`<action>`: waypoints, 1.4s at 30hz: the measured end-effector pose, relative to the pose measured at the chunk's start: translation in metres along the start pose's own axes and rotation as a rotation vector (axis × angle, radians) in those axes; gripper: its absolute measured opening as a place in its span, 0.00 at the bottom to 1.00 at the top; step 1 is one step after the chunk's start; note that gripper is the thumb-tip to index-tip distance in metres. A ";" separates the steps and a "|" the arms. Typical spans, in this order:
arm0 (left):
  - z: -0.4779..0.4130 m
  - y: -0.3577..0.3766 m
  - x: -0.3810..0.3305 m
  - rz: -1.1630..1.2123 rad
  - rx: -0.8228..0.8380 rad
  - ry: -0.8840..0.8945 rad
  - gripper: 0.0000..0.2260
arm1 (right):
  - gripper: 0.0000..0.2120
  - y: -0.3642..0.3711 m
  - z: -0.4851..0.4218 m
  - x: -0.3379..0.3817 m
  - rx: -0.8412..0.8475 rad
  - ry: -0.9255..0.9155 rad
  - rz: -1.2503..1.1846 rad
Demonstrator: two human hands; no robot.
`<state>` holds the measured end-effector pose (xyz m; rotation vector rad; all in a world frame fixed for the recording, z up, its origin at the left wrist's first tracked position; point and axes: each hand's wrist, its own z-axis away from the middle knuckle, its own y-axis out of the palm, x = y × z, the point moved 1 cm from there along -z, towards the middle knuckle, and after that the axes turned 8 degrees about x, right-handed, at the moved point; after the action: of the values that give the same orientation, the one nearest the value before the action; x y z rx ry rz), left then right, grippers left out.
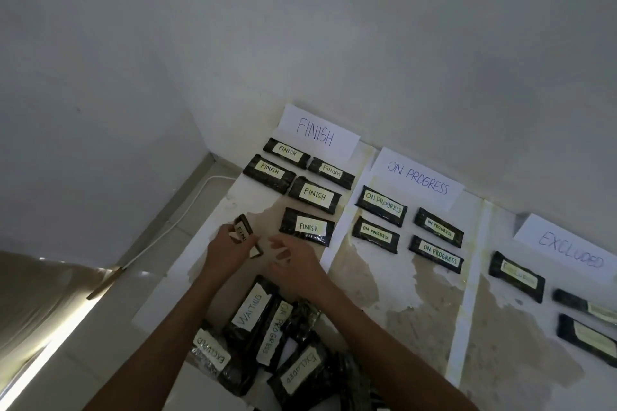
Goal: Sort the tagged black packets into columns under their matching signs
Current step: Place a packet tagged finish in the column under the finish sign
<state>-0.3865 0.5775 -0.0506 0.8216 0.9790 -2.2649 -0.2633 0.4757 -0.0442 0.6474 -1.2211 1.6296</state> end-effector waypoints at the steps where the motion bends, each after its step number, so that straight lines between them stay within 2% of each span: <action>1: -0.006 0.003 -0.005 0.051 -0.013 -0.028 0.19 | 0.21 0.001 -0.008 0.005 0.000 -0.007 0.004; 4: -0.025 0.006 -0.017 0.174 -0.035 -0.092 0.26 | 0.18 -0.001 -0.036 0.018 -0.089 -0.018 0.014; 8: -0.052 0.003 -0.025 0.251 -0.062 -0.088 0.33 | 0.11 -0.016 -0.076 0.022 -0.183 0.021 0.045; 12: -0.067 0.001 -0.023 0.195 -0.018 -0.026 0.26 | 0.10 -0.030 -0.109 0.014 -0.151 0.101 0.059; 18: -0.081 -0.004 -0.012 -0.155 0.063 0.072 0.17 | 0.11 -0.033 -0.138 -0.001 0.003 0.149 0.223; 22: -0.083 -0.008 -0.008 -0.173 0.093 0.069 0.22 | 0.13 -0.031 -0.142 -0.005 0.051 0.118 0.329; 27: -0.059 -0.007 -0.011 -0.098 0.129 0.055 0.27 | 0.15 -0.030 -0.126 -0.004 0.014 0.019 0.393; 30: -0.036 -0.007 -0.003 -0.108 0.167 0.048 0.25 | 0.15 -0.029 -0.101 -0.006 -0.003 -0.059 0.424; 32: -0.017 -0.004 0.011 -0.140 0.199 0.048 0.22 | 0.15 -0.027 -0.082 -0.011 0.043 -0.087 0.417; 35: 0.012 0.002 0.035 -0.254 0.235 0.064 0.20 | 0.15 -0.020 -0.053 -0.022 0.164 -0.109 0.433; 40: 0.054 0.017 0.067 -0.688 0.207 0.084 0.32 | 0.20 0.003 -0.021 -0.039 0.342 -0.134 0.543; 42: 0.064 0.025 0.070 -0.791 0.185 0.106 0.31 | 0.22 0.013 -0.015 -0.041 0.382 -0.165 0.639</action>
<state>-0.4369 0.4968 -0.0756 0.7072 1.3262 -3.0387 -0.2573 0.4735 -0.0892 0.6725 -1.3283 2.4223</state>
